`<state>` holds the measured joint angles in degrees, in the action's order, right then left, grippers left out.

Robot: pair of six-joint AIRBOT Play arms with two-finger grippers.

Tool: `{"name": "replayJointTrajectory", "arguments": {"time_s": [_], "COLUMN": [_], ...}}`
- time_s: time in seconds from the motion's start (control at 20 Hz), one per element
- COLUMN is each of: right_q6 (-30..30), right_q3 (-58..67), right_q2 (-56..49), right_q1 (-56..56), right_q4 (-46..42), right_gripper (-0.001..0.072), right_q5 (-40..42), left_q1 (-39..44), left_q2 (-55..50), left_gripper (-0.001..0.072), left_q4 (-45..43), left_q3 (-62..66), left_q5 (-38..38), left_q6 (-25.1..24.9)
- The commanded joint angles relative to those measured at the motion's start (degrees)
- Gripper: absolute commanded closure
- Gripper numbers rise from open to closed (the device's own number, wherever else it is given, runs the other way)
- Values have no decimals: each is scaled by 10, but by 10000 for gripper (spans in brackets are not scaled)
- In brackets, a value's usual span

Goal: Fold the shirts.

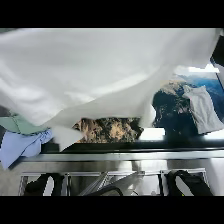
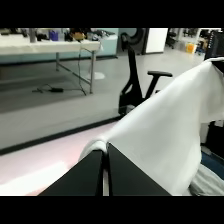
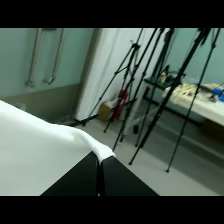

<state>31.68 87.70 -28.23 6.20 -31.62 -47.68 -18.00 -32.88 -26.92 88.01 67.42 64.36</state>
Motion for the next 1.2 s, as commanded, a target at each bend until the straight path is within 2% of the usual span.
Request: {"name": "replayJointTrajectory", "arguments": {"time_s": [0.0, 0.1, 0.2, 0.35, 0.5, 0.55, 0.7, 0.8, 0.85, 0.9, 0.95, 1.05, 1.15], "right_q6": [-2, -1, 16, 34, 51, 64, 97, 98, 100, 103, 103, 103, 107], "right_q3": [31, 31, 31, 30, 30, 30, 30, 30, 30, 30, 31, 32, 32], "right_q2": [-22, -86, -173, -316, -441, -481, -571, -605, -615, -620, -621, -620, -619], "right_q1": [16, 15, 15, 11, 7, 7, 8, 8, 8, 8, 10, 18, 31], "right_q4": [-17, -6, 39, 85, 77, 70, 43, 43, 43, 42, 39, 13, -24], "right_gripper": [695, 695, 694, 694, 694, 694, 695, 694, 694, 694, 694, 670, 351], "right_q5": [22, -17, -96, -163, -160, -152, -113, -75, -50, -30, -11, 3, -4], "left_q1": [-35, -6, 64, 179, 244, 252, 257, 257, 257, 255, 250, 232, 201], "left_q2": [-50, -113, -184, -316, -478, -537, -677, -730, -745, -756, -764, -764, -743], "left_gripper": [693, 694, 693, 693, 693, 693, 693, 691, 668, 288, 21, 35, 35], "left_q4": [2, 1, -4, -54, -96, -95, -95, -95, -96, -96, -96, -96, -97], "left_q3": [97, 98, 70, 13, 13, 37, 140, 200, 223, 247, 266, 296, 286], "left_q5": [26, 44, 43, -10, -97, -105, -95, -89, -83, -71, -60, -17, 28], "left_q6": [4, 1, -33, -78, -86, -86, -69, -68, -68, -67, -50, -11, 37]}}
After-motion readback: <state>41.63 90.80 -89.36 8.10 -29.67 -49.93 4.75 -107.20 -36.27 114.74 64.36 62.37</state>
